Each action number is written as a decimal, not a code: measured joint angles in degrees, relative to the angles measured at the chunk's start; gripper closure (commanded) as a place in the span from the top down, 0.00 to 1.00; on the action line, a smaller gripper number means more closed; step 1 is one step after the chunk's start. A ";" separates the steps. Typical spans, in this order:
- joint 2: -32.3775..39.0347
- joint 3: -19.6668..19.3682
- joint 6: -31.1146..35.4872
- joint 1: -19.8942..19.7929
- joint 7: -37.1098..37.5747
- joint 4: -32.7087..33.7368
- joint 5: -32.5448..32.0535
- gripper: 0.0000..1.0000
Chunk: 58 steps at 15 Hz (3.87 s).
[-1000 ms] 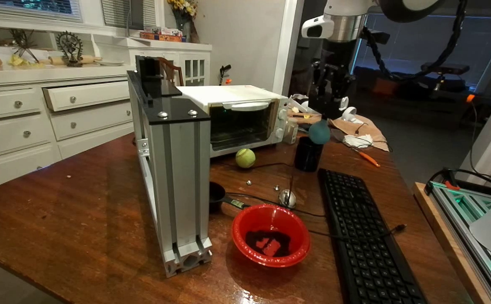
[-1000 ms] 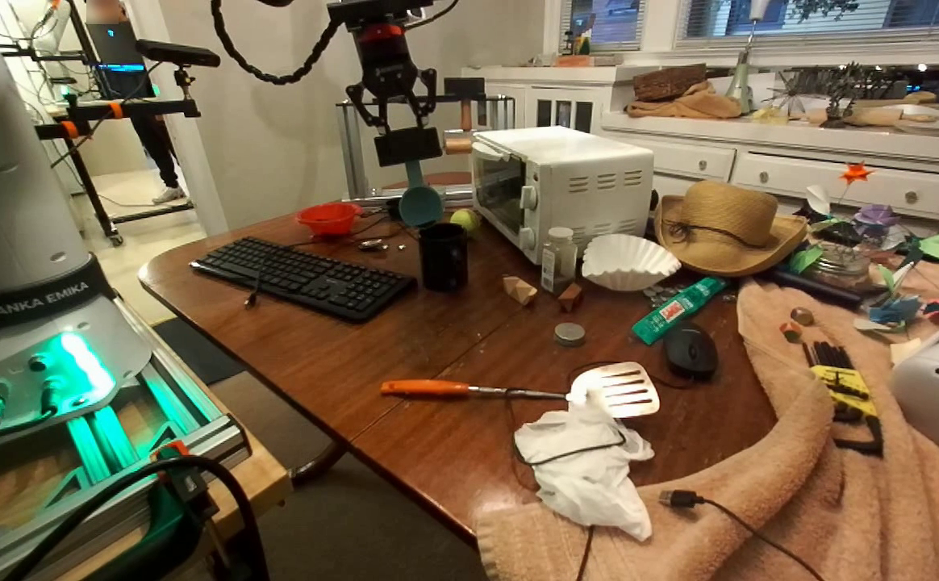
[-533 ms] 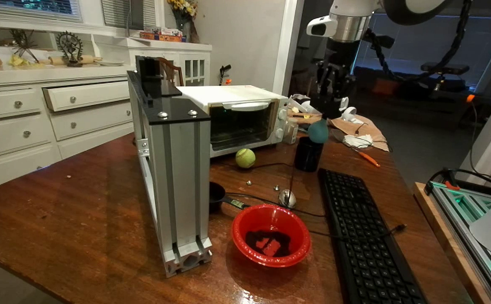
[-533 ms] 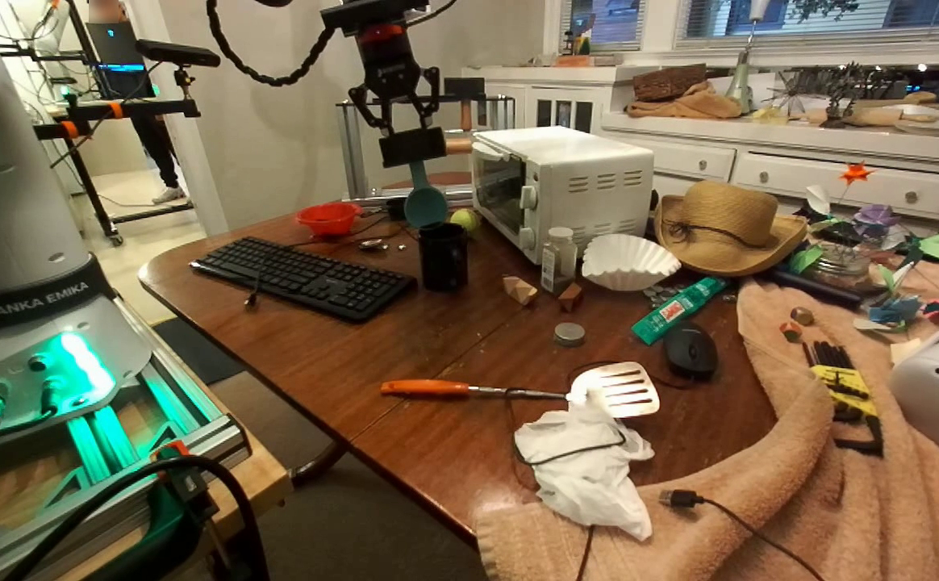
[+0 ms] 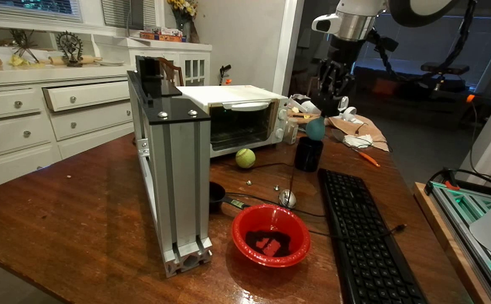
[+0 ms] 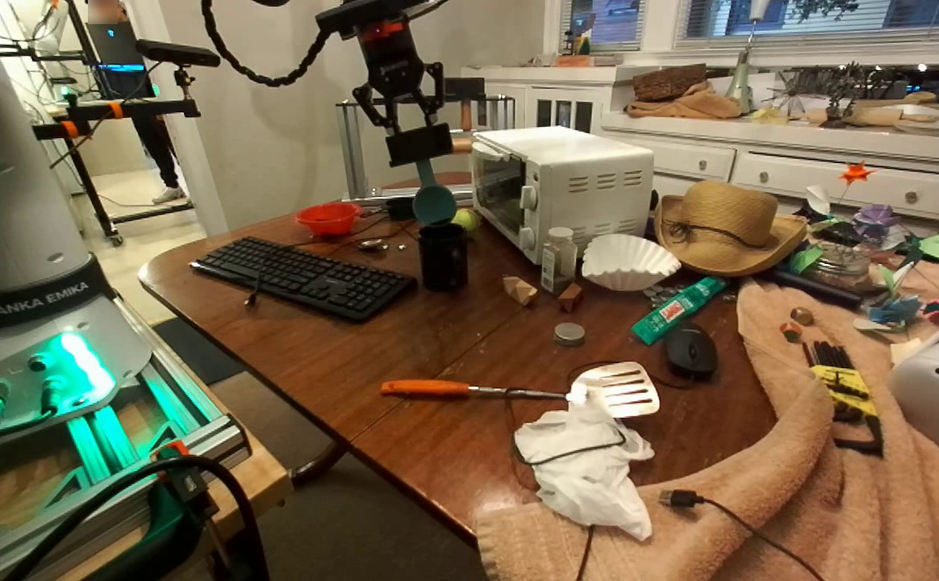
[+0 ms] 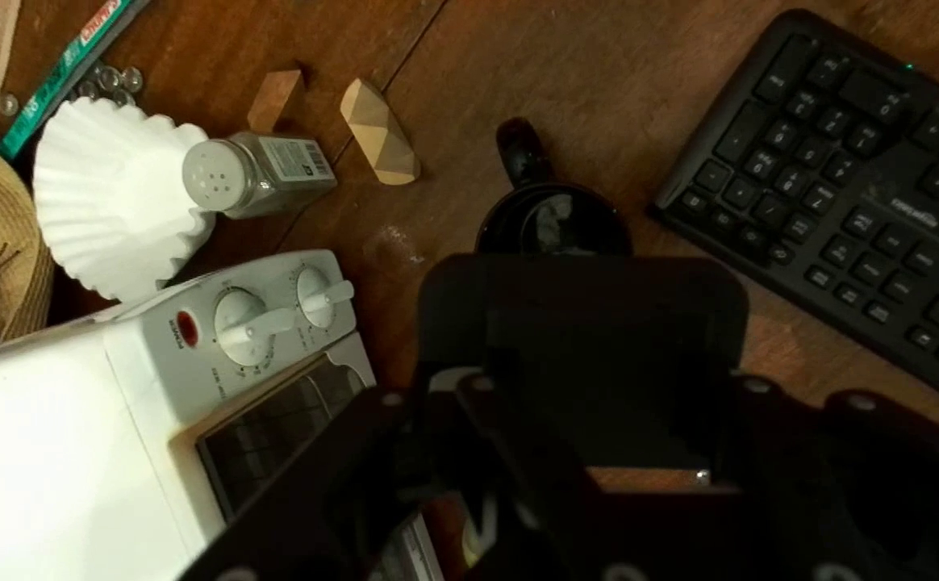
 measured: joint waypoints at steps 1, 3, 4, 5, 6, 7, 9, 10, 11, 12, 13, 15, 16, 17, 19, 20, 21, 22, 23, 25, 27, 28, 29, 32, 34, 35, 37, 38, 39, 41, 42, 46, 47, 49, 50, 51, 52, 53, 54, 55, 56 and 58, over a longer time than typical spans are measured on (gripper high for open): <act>-0.21 -0.26 1.24 -0.17 0.55 -0.62 0.07 0.23; -0.53 -0.58 3.39 -0.42 1.36 -1.88 0.27 0.23; -0.64 -0.70 4.42 -0.47 1.80 -2.49 0.35 0.23; -0.79 -0.79 5.62 -0.49 2.31 -3.15 0.38 0.23; -0.95 -0.85 6.71 -0.52 2.79 -3.81 0.42 0.23; -1.14 -0.87 7.80 -0.56 3.37 -4.49 0.42 0.23; -1.47 -0.88 9.96 -0.74 4.63 -5.75 0.42 0.23; -1.73 -0.88 11.02 -0.87 5.34 -6.39 0.40 0.23; -2.06 -0.88 11.80 -1.07 6.02 -6.95 0.31 0.23; -2.48 -0.84 12.11 -1.35 6.91 -7.47 0.00 0.23; -2.91 -0.77 12.18 -1.69 7.85 -7.98 -0.23 0.23; -3.94 -0.53 12.18 -2.68 9.87 -9.05 -1.34 0.48; -4.46 -0.32 12.15 -3.29 11.12 -9.61 -2.32 0.48; -4.97 -0.08 12.15 -3.87 12.12 -10.10 -3.13 0.48; -5.56 0.13 12.15 -4.30 12.70 -10.67 -3.57 0.48; -5.66 0.19 12.15 -4.34 12.83 -10.71 -3.58 0.48; -5.67 0.28 12.15 -4.37 12.97 -10.71 -3.58 0.48; -5.67 0.36 12.15 -4.40 13.11 -10.71 -3.58 0.48; -5.67 0.40 12.15 -4.41 13.18 -10.71 -3.58 0.23; -5.58 0.37 12.15 -4.42 13.19 -10.65 -3.53 0.23; -5.25 -0.25 12.20 -4.41 13.01 -10.53 -2.97 0.23; -5.10 -0.93 12.30 -4.40 12.45 -10.51 -2.22 0.23; -4.92 -1.87 12.54 -4.40 11.43 -10.51 -1.22 0.23; -4.56 -5.06 14.06 -4.10 6.79 -10.59 2.90 0.23; -4.55 -7.07 15.47 -3.54 3.42 -10.71 6.09 0.23; -4.54 -7.91 16.00 -3.20 1.87 -10.73 7.64 0.23; -4.55 -9.24 16.70 -2.52 -1.00 -10.73 10.48 0.23; -4.55 -9.71 16.87 -2.22 -2.16 -10.73 11.57 0.23; -4.55 -10.01 16.91 -2.01 -3.20 -10.73 12.47 0.23; -4.55 -10.59 17.02 -1.43 -5.85 -10.76 14.70 0.23; -4.55 -11.00 17.13 -0.97 -7.34 -10.79 15.92 0.23; -4.56 -12.84 18.30 0.42 -13.28 -11.03 21.04 0.23; -4.57 -13.48 18.61 0.69 -14.87 -11.09 22.29 0.23; -4.62 -14.76 19.21 0.84 -17.80 -11.28 24.36 0.23; -4.68 -15.45 19.29 0.87 -19.39 -11.40 25.46 0.23; -4.76 -16.21 19.30 0.96 -21.18 -11.53 26.72 0.23; -4.84 -17.05 19.31 1.17 -23.29 -11.69 28.22 0.23; -4.90 -17.89 19.31 1.50 -25.53 -11.83 29.85 0.23; -4.97 -18.75 19.31 1.96 -27.82 -11.92 31.69 0.23; -5.07 -19.52 19.31 2.49 -29.96 -11.96 33.59 0.23; -5.25 -20.13 19.31 2.94 -31.86 -11.99 35.45 0.23; -5.76 -20.89 19.31 3.55 -34.72 -12.03 38.54 0.23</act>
